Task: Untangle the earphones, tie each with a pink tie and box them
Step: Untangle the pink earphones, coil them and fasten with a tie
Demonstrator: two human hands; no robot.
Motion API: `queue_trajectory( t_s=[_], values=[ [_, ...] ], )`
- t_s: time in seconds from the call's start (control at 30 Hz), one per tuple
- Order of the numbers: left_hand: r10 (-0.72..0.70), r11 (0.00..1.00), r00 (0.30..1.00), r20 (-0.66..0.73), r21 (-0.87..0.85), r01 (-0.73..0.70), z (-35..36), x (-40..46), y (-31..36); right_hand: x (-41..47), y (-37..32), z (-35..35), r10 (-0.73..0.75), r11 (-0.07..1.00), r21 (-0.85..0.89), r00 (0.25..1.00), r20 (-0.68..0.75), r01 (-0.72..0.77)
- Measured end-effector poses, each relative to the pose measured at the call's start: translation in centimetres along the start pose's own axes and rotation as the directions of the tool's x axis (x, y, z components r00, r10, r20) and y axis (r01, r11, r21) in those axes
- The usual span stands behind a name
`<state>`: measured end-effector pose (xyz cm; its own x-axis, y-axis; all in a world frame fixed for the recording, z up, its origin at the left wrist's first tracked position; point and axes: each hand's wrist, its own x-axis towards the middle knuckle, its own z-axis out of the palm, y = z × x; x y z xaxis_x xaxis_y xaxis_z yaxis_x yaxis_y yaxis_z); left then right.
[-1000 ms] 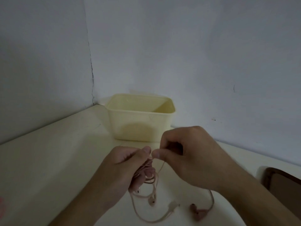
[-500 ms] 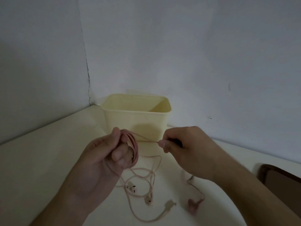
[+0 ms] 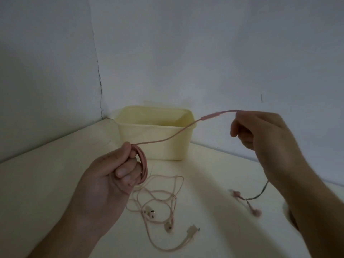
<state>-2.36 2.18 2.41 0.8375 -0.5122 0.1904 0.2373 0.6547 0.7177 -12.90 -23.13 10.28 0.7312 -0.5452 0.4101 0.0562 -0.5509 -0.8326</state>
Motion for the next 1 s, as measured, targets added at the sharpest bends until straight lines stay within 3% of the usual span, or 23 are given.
queue_trajectory(
  t_s=[0.1, 0.17, 0.23, 0.37, 0.47, 0.53, 0.63, 0.7, 1.0],
  values=[
    [0.004, 0.998, 1.000, 0.010, 0.061, -0.004, 0.0, -0.2, -0.3, 0.0, 0.2, 0.7, 0.105, 0.948, -0.313, 0.984, 0.145, -0.056],
    [-0.002, 0.996, 0.998, 0.057, 0.089, -0.003, 0.0, -0.3, -0.6, -0.6, 0.1, 1.6, 0.218, 0.865, -0.500, 0.925, 0.312, -0.035],
    [-0.010, 0.993, 0.997, 0.078, 0.119, 0.001, -0.2, -0.3, -0.8, -1.3, -0.1, 2.6, 0.253, 0.836, -0.548, 0.863, 0.437, 0.033],
    [-0.038, 0.974, 0.990, 0.134, 0.227, 0.006, -0.1, -0.6, -1.0, -3.4, -0.8, 5.6, -0.030, 0.889, -0.354, 0.806, 0.591, 0.292],
    [-0.053, 0.954, 0.989, 0.141, 0.300, 0.009, 0.4, -0.8, -0.9, -4.8, -1.1, 7.4, -0.141, 0.925, -0.166, 0.715, 0.685, 0.342],
    [-0.043, 0.943, 0.991, 0.129, 0.334, -0.003, 0.7, -0.9, -0.8, -4.9, -1.0, 7.5, -0.140, 0.967, -0.054, 0.695, 0.705, 0.250],
    [-0.027, 0.934, 0.995, 0.098, 0.356, -0.009, 0.8, -0.9, -0.8, -3.8, -0.8, 6.5, 0.007, 0.984, 0.119, 0.691, 0.722, -0.134],
    [-0.027, 0.925, 0.996, 0.080, 0.381, -0.005, 0.7, -0.9, -0.8, -3.4, -0.8, 5.8, 0.020, 0.966, 0.158, 0.671, 0.741, -0.204],
    [-0.045, 0.961, 0.997, 0.061, 0.274, 0.027, 1.2, -1.0, -1.0, -3.9, 0.3, 7.1, -0.015, 0.995, 0.095, 0.842, 0.540, -0.043]
  ],
)
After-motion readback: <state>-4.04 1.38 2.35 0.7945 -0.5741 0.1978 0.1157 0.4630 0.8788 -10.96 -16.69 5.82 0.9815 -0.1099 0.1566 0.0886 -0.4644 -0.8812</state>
